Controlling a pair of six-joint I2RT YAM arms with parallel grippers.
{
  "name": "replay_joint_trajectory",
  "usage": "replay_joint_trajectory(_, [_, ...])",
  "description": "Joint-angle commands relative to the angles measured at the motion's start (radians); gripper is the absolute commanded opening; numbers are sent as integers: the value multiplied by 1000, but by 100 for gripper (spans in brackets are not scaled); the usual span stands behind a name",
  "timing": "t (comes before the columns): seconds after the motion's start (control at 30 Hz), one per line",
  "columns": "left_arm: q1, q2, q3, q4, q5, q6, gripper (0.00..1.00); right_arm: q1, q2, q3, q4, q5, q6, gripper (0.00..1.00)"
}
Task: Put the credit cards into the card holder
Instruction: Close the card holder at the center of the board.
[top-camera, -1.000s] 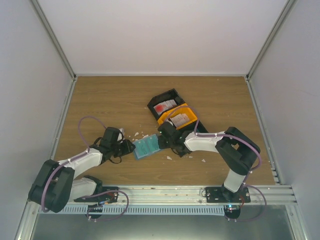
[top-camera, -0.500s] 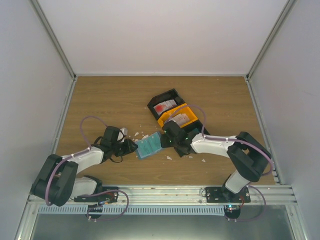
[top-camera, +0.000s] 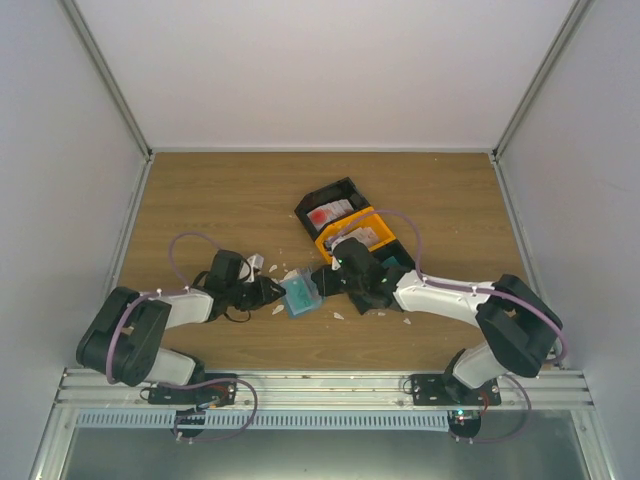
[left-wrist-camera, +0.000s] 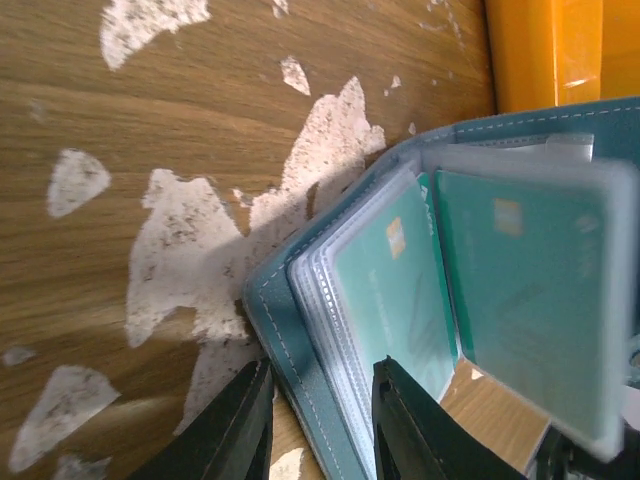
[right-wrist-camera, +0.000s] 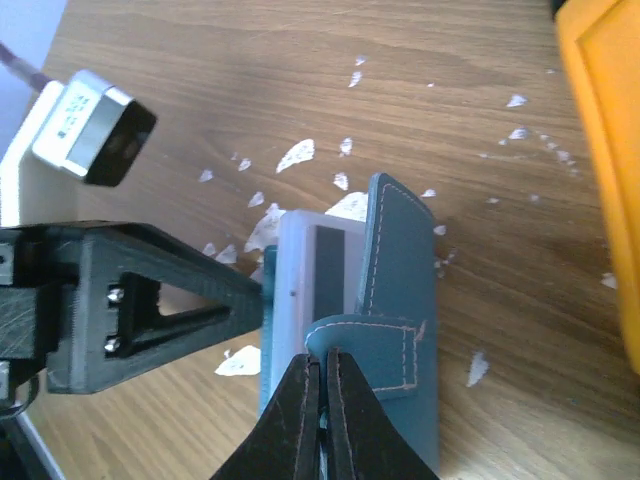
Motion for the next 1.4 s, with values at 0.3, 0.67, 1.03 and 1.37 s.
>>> replay_joint_trajectory(0.3, [-29,68,-72,133,10,-96,32,4,119,8,159,-259,83,0])
replay_joint_trajectory(0.67, [-62,58,-151,282,-28,-210,28,54,278,-23,326,-332,264,0])
replay_joint_trajectory(1.03, [-66,-347,-45,-214,-314,-58,30,63,316,-7,310,-307,241,17])
replay_joint_trajectory(1.37, [-66,-272,102,-191,-142,29,33,74,264,32,185,-298,141,36])
